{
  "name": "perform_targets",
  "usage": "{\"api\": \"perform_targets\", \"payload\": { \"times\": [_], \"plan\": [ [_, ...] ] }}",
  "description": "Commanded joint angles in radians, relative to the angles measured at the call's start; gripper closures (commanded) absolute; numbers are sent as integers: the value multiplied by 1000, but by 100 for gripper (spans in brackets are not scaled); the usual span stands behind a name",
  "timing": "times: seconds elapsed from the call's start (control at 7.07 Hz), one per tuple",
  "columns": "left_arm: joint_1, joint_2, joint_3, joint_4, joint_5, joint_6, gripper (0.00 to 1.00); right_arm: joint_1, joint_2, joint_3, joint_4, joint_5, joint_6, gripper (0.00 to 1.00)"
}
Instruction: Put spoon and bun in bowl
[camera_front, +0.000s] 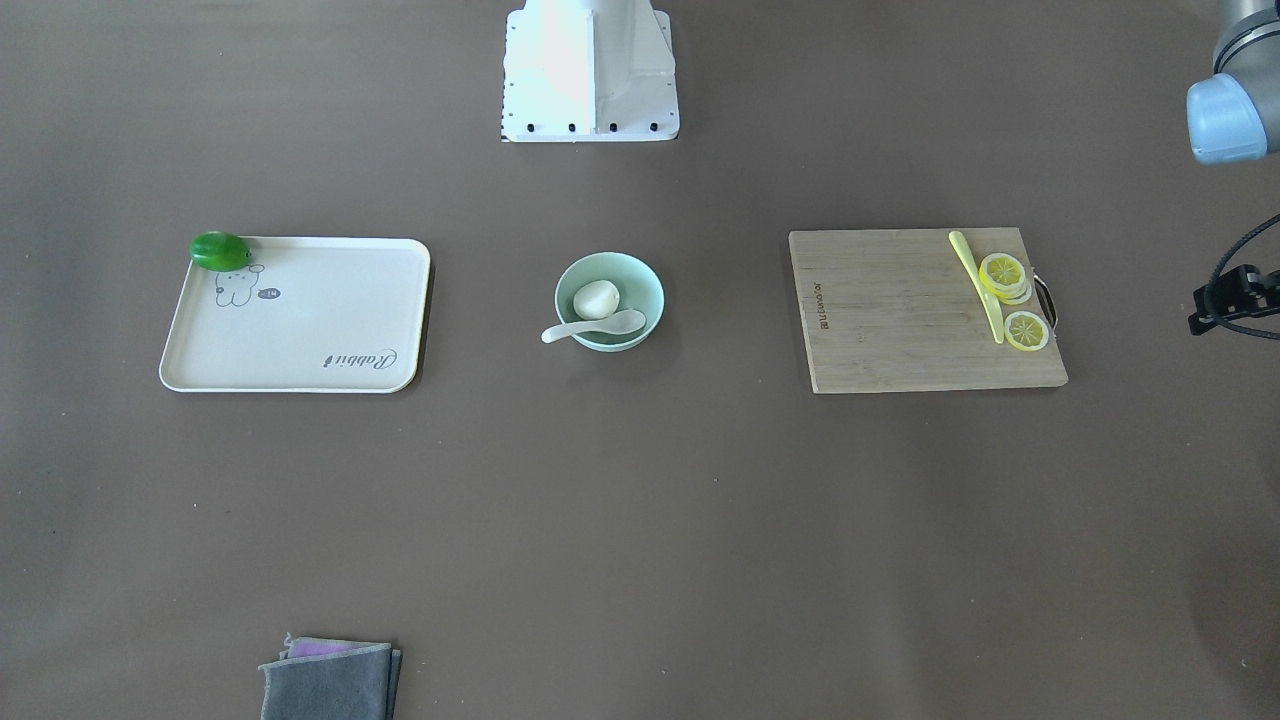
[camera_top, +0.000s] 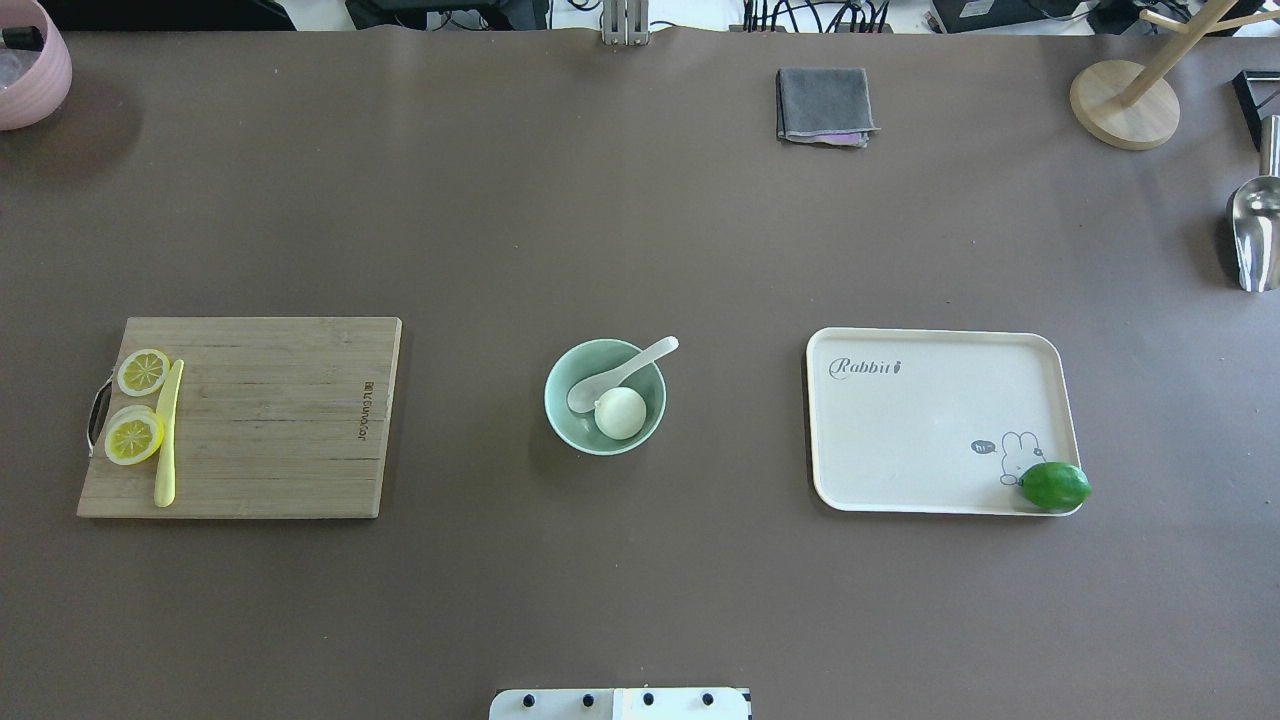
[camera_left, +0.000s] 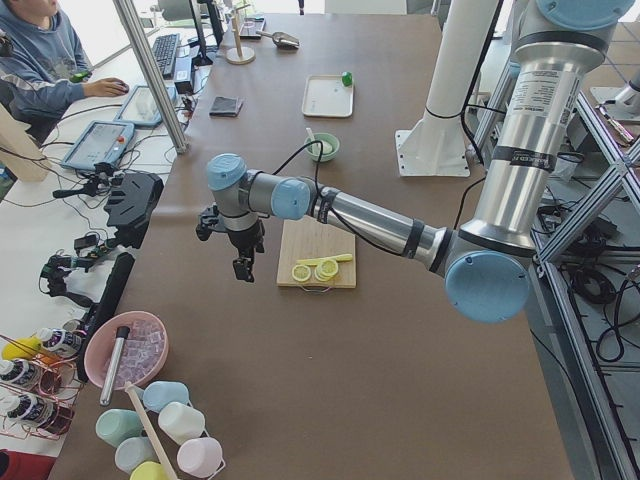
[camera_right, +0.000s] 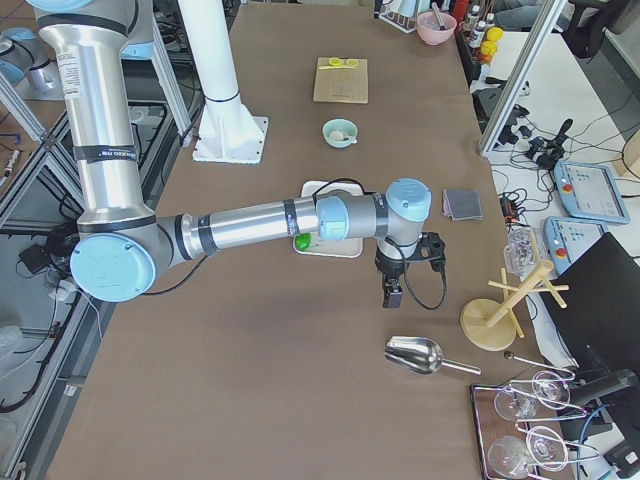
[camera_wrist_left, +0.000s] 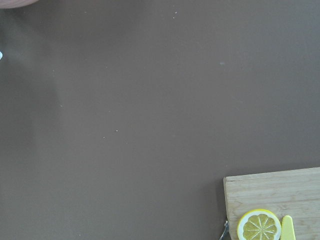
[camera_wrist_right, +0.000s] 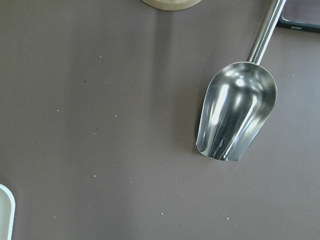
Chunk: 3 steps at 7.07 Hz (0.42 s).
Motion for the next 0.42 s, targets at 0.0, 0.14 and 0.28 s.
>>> {"api": "perform_targets", "payload": {
  "times": [0.0,0.14,0.28],
  "plan": [
    [-2,2,-27,-3,1,-3,2,1,1,14,3,6,2,0],
    [-2,4,-26,-5,1,-3,2,1,1,13,3,14,2,0],
    [-2,4,-32,-3,1,-3,2,1,1,11,3,14,0,0]
  ]
}}
